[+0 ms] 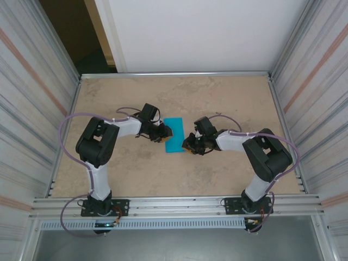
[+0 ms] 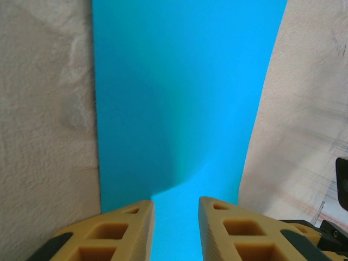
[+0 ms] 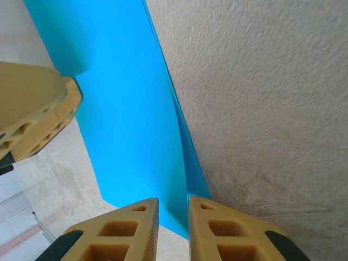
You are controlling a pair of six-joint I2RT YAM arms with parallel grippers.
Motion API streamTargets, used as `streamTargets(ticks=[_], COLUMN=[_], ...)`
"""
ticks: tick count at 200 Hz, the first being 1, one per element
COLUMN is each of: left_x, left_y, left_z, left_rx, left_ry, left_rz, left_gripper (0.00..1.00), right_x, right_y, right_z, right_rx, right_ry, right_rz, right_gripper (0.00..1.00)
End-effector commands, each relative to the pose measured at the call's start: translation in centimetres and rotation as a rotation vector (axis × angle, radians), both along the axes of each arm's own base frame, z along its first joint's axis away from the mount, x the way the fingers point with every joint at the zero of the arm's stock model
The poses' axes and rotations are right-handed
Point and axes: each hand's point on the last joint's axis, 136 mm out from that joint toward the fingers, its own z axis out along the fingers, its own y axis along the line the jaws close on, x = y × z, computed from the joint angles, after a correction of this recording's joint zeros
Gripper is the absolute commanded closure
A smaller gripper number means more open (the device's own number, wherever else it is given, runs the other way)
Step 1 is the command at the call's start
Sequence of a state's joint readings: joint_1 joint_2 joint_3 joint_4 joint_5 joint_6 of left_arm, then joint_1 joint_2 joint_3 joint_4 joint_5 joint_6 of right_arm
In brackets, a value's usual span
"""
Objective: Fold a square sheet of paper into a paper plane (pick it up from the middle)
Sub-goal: Fold the triangle a second time at the center of the table.
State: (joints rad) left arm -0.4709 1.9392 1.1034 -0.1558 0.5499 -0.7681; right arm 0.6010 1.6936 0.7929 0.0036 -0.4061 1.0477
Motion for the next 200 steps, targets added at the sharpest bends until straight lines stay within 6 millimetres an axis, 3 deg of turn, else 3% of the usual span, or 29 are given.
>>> streamTargets(ticks=[1, 67, 116, 135, 161, 200], left_x=[-2.0, -1.4, 1.3, 2.7, 3.8, 3.6], left_y=[2.1, 1.5, 0.1, 0.3, 0.6, 1.0], left_z=[-3.1, -1.9, 2.2, 3.1, 2.3, 0.2], left_rx=[0.090, 0.059, -0.024, -0.007, 0.004, 0.043], left_ry=[0.108, 0.085, -0.062, -0.108, -0.100, -0.049], left_rz=[0.026, 0.012, -0.050, -0.035, -0.014, -0.022], left_gripper=[0.71, 0.71, 0.71, 0.72, 0.75, 0.83], right_x=[0.4, 0.6, 0.3, 0.1, 0.0, 0.3], right_y=[0.4, 0.3, -0.5, -0.7, -1.0, -0.3], right_z=[0.0, -0.3, -0.2, -0.1, 0.3, 1.6], right_rx=[0.017, 0.023, 0.001, -0.003, -0.011, 0.032], right_ry=[0.007, 0.029, 0.034, 0.040, 0.030, -0.011], right_rz=[-0.021, -0.032, -0.040, -0.040, -0.048, -0.024], right_gripper=[0.81, 0.89, 1.00, 1.00, 1.00, 1.00])
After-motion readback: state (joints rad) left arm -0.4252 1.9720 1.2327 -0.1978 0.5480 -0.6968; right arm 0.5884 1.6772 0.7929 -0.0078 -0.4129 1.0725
